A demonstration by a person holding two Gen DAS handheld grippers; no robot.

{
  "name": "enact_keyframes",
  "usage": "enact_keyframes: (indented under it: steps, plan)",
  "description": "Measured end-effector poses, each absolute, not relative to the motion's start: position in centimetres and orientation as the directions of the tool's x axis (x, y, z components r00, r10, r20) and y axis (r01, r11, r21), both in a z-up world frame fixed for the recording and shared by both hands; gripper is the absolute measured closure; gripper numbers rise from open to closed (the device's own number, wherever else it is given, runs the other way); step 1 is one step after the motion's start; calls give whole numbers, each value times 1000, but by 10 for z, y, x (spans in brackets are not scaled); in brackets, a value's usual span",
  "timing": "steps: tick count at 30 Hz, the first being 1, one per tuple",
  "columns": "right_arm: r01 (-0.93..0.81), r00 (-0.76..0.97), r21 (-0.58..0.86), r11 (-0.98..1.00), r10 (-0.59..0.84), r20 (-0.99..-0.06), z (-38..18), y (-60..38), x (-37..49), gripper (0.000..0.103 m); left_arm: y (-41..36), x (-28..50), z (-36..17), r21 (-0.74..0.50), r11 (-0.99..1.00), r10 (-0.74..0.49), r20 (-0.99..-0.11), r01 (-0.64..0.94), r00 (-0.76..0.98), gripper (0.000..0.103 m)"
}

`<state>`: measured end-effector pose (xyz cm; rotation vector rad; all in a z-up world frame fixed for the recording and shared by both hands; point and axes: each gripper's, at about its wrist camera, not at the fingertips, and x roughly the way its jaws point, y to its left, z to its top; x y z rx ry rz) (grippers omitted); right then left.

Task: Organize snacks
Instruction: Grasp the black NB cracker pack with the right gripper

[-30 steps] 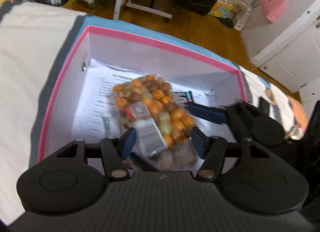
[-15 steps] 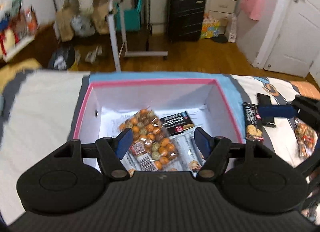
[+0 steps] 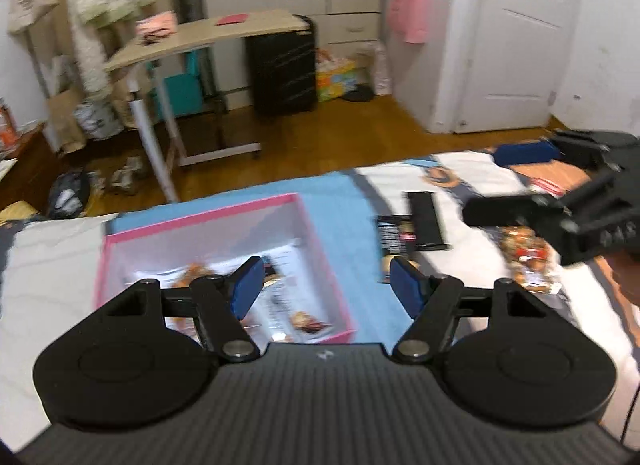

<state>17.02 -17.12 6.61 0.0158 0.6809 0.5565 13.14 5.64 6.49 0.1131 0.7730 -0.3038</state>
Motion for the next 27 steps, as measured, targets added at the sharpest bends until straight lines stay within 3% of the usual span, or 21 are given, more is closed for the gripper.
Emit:
enact_keyframes:
  steps: [8,15,19,27]
  plan:
    - [-401,584,211,891,426,-691,45,-196,201,8,-9,148,27,-59,902,-336,-716,427,612,25]
    - [-323,513,314,893,444,-735,-23,-215,230,11,-57,175,-35,-85,878,-368,-749,471,552,25]
    - [-249,445,376,893,450,-774,-73,-225,257,22,-70,198,-76,-48,880,-339,-761,473,553,25]
    - [-138,351,475,869,491,-798,-152,-228,297,35,-85,223,-129,-1,923,-248,-768,386,591,27]
